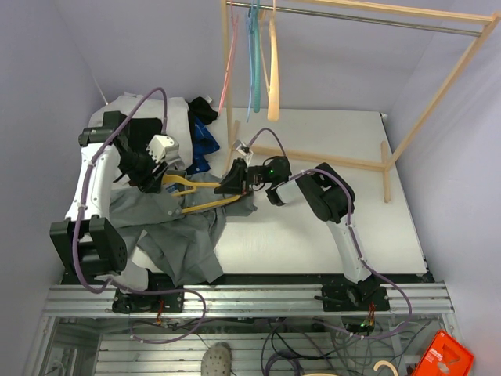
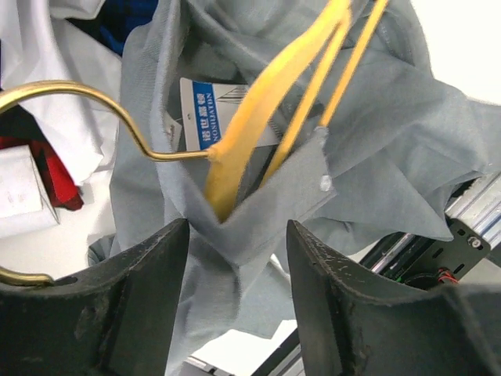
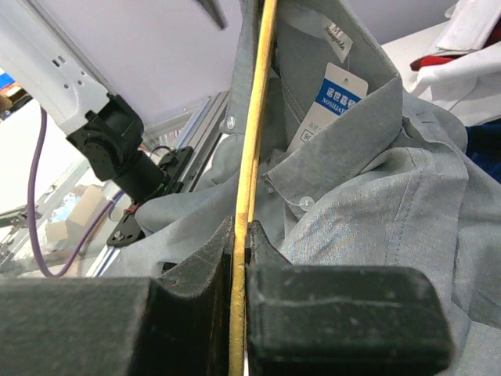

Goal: Place the shirt on the hanger

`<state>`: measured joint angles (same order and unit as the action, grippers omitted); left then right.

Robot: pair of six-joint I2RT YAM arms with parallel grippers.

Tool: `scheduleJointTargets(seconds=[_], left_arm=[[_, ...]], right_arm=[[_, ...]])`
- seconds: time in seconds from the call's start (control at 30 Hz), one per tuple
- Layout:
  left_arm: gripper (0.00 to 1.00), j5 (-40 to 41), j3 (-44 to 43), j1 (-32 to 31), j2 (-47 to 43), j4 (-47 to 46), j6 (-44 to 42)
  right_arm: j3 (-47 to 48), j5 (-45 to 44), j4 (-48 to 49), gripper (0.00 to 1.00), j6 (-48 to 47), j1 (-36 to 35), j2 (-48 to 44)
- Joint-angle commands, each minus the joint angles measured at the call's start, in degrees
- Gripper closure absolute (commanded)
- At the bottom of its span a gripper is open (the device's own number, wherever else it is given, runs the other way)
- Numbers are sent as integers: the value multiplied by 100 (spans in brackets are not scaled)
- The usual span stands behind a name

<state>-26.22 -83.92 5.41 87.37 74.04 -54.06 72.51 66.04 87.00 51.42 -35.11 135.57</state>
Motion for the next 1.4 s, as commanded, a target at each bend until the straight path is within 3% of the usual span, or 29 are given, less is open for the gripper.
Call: scheduleJointTargets(seconds=[0.0, 0.03, 0.37, 0.57, 0.7, 1.07, 1.37], left_arm=[[22, -606, 71, -110, -371, 460, -141], [0, -593, 53, -107, -458, 386, -62], [3, -216, -750, -111, -886, 146, 673], [3, -257, -1053, -110, -1021, 573, 542], [3, 144, -1077, 215, -1138, 160, 652], [3, -2056, -1257, 1808, -245, 1200, -903], [3, -3154, -1273, 1896, 646, 1183, -755]], right_arm=[[123, -741, 1437, 100, -244, -12, -346], [123, -742, 1444, 100, -239, -9, -340], [123, -783, 1433, 100, -282, 0, -261], [114, -862, 1335, 100, -370, 9, -233], [115, -873, 1330, 100, -369, 9, -240], [118, -838, 1380, 100, -329, 11, -256], [18, -800, 1378, 100, -344, 37, -321]])
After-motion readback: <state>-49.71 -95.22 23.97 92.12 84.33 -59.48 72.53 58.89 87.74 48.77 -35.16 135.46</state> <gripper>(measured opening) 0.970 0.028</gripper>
